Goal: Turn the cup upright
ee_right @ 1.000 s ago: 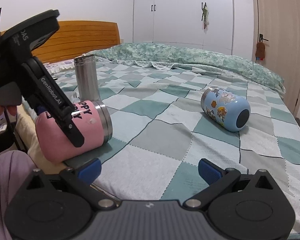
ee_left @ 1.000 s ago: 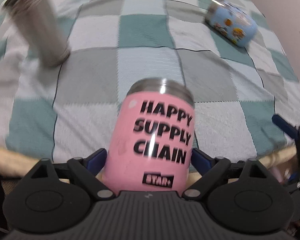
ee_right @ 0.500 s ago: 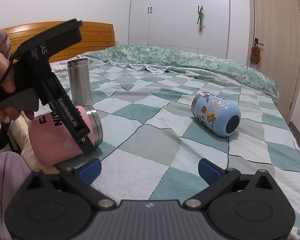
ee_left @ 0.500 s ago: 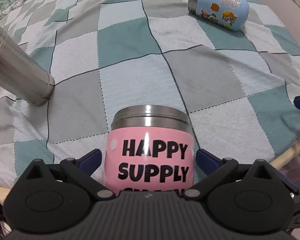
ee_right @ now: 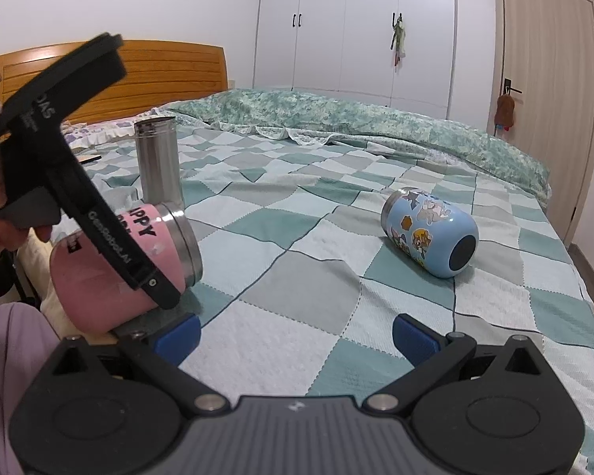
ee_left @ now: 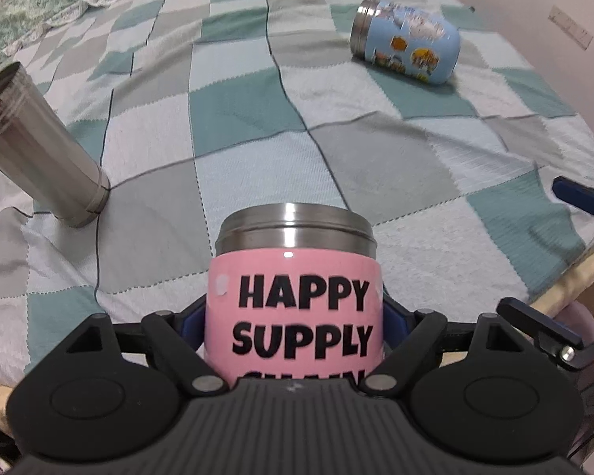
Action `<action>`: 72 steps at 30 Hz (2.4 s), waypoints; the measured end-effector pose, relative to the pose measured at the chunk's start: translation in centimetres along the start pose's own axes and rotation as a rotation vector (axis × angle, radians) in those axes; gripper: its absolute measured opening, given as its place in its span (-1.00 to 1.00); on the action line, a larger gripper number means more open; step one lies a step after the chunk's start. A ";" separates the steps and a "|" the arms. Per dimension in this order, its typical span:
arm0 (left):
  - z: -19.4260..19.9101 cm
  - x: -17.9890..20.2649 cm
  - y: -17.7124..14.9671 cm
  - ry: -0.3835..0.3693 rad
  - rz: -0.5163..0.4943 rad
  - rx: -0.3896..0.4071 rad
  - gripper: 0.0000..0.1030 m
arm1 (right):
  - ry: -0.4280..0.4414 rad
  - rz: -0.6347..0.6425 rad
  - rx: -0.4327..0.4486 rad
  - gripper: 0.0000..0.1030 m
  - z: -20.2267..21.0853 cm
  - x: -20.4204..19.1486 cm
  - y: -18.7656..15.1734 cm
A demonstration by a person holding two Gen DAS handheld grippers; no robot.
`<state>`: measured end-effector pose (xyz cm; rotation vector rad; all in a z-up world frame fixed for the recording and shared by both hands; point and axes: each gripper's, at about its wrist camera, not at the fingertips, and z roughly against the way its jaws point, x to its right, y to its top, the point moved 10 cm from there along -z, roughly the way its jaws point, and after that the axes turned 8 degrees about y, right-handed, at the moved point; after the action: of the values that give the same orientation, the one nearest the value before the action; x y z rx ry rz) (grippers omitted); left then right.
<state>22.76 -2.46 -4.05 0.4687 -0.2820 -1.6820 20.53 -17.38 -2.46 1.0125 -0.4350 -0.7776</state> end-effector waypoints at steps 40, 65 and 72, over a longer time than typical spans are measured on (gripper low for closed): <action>9.2 -6.4 3.8 0.082 0.241 0.910 1.00 | -0.140 -0.032 0.148 1.00 0.6 0.2 4.0; 8.0 -5.0 -11.7 0.191 0.273 0.964 1.00 | -0.264 0.004 0.377 1.00 8.3 -4.1 -3.6; 8.1 -4.8 -11.8 0.197 0.267 0.975 1.00 | -0.263 0.014 0.382 1.00 8.3 -4.4 -3.6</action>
<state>9.18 3.61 -1.37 1.2423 -0.9820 -1.1360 10.87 -20.05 -1.53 1.2639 -0.8396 -0.8372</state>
